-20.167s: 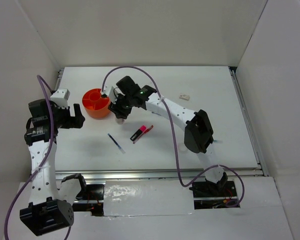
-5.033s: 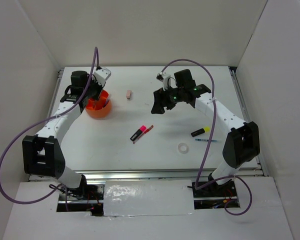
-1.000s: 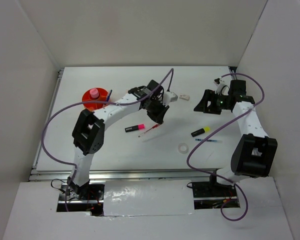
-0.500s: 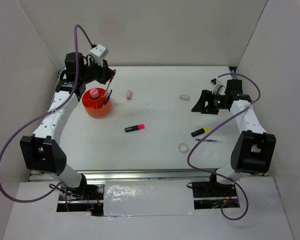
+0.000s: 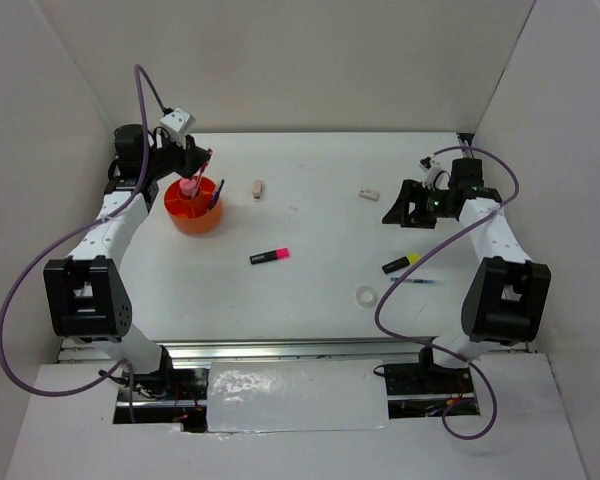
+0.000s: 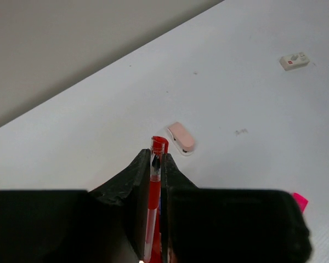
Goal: Sort the stationery into containers
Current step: Place the pen in the storage box.
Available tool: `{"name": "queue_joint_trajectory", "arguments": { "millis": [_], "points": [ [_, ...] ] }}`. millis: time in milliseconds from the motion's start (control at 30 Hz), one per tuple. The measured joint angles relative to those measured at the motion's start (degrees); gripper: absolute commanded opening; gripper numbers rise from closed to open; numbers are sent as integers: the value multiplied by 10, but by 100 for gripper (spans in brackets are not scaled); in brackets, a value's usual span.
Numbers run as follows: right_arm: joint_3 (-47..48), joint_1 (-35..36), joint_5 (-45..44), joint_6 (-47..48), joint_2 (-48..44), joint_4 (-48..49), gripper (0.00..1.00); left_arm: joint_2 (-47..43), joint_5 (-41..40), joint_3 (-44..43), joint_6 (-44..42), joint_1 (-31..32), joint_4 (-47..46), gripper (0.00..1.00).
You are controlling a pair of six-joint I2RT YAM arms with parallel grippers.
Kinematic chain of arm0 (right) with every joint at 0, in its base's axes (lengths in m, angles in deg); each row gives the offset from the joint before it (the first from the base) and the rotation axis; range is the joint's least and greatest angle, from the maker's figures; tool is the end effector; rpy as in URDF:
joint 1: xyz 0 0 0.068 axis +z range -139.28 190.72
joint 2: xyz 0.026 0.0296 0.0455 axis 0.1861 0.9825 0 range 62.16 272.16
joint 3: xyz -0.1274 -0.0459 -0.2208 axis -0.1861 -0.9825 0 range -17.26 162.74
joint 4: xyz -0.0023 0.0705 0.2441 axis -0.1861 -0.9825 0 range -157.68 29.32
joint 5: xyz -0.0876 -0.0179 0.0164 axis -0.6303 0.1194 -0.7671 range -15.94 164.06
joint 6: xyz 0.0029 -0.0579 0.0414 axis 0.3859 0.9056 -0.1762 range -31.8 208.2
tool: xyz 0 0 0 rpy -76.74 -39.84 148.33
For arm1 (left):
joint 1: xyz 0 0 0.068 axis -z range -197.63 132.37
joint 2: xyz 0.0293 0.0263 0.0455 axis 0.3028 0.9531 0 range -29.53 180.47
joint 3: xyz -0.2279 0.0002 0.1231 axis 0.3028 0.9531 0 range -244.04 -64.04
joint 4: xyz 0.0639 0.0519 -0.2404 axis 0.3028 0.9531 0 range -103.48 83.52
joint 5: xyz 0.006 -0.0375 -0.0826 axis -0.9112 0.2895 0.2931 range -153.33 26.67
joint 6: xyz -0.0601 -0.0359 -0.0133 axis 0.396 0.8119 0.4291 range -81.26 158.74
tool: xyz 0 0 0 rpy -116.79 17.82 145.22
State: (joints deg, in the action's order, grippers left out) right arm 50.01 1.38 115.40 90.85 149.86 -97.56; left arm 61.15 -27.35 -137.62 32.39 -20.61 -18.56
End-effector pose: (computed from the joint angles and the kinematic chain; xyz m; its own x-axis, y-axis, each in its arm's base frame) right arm 0.3190 -0.0132 0.2371 -0.8190 0.0995 -0.5651 -0.2682 0.8042 0.5304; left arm 0.3873 -0.0143 0.3257 -0.1478 0.0819 -0.9856 0.5515 0.8341 -0.0134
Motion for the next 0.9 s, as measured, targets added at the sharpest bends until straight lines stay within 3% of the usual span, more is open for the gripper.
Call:
{"name": "queue_joint_trajectory", "arguments": {
  "millis": [467, 633, 900],
  "points": [
    [3, 0, -2, 2, 9, 0, 76, 20, 25, 31, -10, 2, -47, 1],
    [3, 0, -3, 4, 10, 0, 76, 23, 27, 51, -12, 3, -51, 16],
    [5, 1, -31, 41, 15, -11, 78, 24, 26, 76, -23, 7, -52, 31]
  ]
}}
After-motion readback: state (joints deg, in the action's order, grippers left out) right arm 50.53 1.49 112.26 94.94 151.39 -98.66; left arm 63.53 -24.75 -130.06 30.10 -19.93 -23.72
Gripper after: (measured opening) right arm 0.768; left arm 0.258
